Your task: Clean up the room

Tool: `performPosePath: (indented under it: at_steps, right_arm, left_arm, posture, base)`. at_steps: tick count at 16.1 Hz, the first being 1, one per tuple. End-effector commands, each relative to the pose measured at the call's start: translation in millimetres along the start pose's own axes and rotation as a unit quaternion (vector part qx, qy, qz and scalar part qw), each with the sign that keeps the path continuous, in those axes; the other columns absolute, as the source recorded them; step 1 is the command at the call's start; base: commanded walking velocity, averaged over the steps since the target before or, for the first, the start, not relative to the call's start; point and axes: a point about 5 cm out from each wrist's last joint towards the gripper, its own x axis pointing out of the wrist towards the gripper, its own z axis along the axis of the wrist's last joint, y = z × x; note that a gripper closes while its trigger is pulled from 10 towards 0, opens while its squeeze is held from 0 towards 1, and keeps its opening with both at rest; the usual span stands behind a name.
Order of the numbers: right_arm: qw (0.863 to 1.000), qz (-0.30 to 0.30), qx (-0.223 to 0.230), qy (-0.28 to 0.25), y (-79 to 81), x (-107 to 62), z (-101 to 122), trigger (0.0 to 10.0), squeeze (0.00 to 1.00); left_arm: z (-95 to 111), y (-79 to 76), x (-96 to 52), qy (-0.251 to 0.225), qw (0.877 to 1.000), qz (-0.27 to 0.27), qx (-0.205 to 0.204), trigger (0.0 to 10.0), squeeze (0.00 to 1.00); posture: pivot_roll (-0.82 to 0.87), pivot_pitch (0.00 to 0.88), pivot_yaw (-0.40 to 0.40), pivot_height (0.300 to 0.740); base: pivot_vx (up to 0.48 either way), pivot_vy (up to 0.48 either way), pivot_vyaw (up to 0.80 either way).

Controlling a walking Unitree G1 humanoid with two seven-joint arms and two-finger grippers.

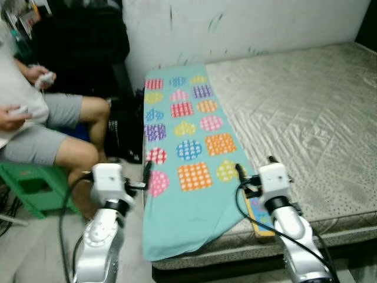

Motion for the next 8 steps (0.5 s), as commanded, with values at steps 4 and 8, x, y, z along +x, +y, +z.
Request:
performPosePath:
  at_steps: [4, 8]
  right_arm:
    - [0.999, 0.019, 0.009, -0.026, 16.3, 7.2, 12.0, 10.0, 0.00]
    - [0.999, 0.016, 0.007, -0.027, 14.4, 7.1, 11.5, 10.0, 0.00]
  left_arm:
    - [3.2, 20.5, -2.7, 0.000, 0.999, 0.045, 0.013, 10.0, 0.00]
    - [3.3, 18.7, -0.3, 0.000, 0.999, 0.040, 0.015, 10.0, 0.00]
  posture:
    - [-0.18, 0.000, 0.112, 0.740]
    - [-0.18, 0.000, 0.117, 0.740]
  base:
    - [0.065, 0.000, 0.00]
    - [0.000, 0.000, 0.00]
